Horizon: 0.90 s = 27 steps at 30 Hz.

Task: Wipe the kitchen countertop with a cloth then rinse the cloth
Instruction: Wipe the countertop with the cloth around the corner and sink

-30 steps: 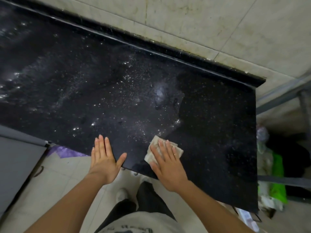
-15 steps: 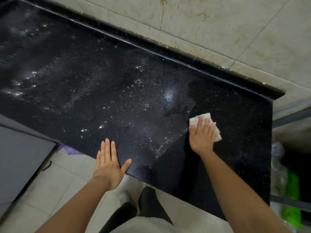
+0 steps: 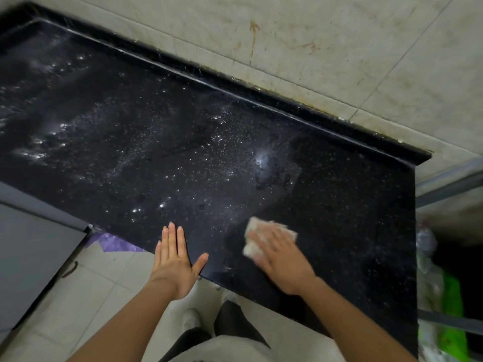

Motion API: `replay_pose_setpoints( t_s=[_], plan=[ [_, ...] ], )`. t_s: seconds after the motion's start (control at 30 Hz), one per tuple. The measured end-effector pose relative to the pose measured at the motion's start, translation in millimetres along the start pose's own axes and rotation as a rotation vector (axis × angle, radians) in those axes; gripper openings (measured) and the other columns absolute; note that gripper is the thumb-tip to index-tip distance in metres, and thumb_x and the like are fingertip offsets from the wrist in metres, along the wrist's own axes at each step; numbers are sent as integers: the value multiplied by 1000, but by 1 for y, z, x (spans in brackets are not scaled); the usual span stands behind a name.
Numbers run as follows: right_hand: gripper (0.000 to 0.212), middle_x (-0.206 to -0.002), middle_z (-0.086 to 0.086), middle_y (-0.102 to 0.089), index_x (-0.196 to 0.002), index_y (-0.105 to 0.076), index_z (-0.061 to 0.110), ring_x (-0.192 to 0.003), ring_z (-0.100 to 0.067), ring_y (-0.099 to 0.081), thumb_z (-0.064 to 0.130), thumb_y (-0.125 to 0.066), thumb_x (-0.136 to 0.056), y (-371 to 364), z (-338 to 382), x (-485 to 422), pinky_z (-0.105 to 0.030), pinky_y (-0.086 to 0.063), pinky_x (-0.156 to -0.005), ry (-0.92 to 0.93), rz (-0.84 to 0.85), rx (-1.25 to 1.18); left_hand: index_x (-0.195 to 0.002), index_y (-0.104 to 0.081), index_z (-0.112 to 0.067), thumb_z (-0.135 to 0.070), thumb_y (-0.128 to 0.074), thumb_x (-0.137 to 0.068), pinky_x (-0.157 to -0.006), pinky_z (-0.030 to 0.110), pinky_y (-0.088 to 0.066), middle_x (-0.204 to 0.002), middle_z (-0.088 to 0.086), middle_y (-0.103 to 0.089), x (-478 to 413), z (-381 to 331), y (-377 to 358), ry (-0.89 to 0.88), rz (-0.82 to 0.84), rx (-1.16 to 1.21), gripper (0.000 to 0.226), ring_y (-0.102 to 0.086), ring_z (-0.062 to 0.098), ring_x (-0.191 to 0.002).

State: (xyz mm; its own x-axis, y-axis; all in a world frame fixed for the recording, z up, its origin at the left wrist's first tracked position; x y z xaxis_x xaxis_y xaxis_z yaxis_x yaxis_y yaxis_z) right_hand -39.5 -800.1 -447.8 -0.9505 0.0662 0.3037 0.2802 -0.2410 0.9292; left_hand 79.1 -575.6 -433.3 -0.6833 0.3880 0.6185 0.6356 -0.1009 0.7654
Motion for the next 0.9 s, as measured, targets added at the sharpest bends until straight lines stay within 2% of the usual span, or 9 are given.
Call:
replay_pose_setpoints(
  t_s=[0.07,0.17,0.3,0.4,0.53,0.63,0.77,0.83,0.9],
  plan=[
    [74,-158,-10,-15,-152,-13,21,-146,-29,-10,59,7,-91,3,-56,2,-36,2,-117,-303,-74,-24,-131,40,-11,-66,-9,-90,-113,37,17,-141,8,46,0,0,0,0,-2,-4,84,41,22,-130],
    [76,-160,-10,2,-153,-5,21,-146,-29,9,56,13,-88,11,-112,11,-44,3,-118,-656,-79,-78,-130,41,-11,-66,-8,-90,-113,37,18,-140,8,47,0,0,-1,1,5,-9,83,41,22,-130],
    [58,-159,-9,11,-152,5,23,-145,-28,16,41,-17,-102,26,-91,6,-45,8,-116,-857,-117,-267,-130,40,-12,-66,-8,-90,-112,37,19,-140,8,47,-1,1,-1,-3,-2,-3,83,41,23,-130],
    [60,-159,-12,13,-151,8,20,-145,-31,17,45,-12,-101,17,-43,-11,-45,10,-116,-726,-109,-229,-131,40,-11,-66,-8,-90,-111,37,19,-139,8,48,-2,1,-2,-7,5,-3,83,42,23,-130],
    [67,-156,-7,17,-144,19,30,-142,-31,23,58,23,-84,3,45,-27,-49,8,-118,-302,-42,-155,-131,40,-11,-64,-10,-92,-112,37,19,-139,9,48,-1,0,-1,-10,13,9,83,42,21,-130],
    [58,-154,2,23,-143,18,37,-139,-21,30,56,8,-89,1,83,-29,-41,15,-116,-65,34,-135,-131,40,-10,-64,-11,-92,-113,37,19,-139,9,48,0,-1,-1,-7,23,5,83,41,20,-130],
    [51,-152,11,24,-140,19,45,-140,-13,30,57,2,-93,7,60,-10,-33,20,-115,158,123,-42,-130,40,-11,-65,-12,-92,-112,37,19,-140,9,47,0,1,0,-17,28,10,84,42,20,-129],
    [53,-151,13,24,-136,23,48,-141,-14,27,61,11,-87,8,31,3,-31,20,-114,167,135,-14,-130,41,-11,-65,-11,-91,-112,37,20,-140,9,47,0,3,0,-21,28,12,84,42,21,-129],
    [65,-153,8,19,-139,22,43,-145,-19,18,66,25,-79,9,-11,8,-36,10,-117,1,100,17,-129,42,-12,-66,-10,-90,-112,37,20,-140,9,48,-1,3,-1,-17,18,13,84,42,23,-129]
  ],
)
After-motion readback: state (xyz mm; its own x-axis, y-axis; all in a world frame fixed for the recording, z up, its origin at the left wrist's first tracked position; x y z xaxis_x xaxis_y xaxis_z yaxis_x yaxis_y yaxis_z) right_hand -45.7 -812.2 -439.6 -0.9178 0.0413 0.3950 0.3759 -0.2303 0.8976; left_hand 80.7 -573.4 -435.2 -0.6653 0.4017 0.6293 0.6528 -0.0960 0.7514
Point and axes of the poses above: each hand's wrist, its own x-axis away from the middle knuckle, its own y-axis out of the back of the hand, z = x × y, the point moved 3 cm from there along -x, towards the middle knuckle
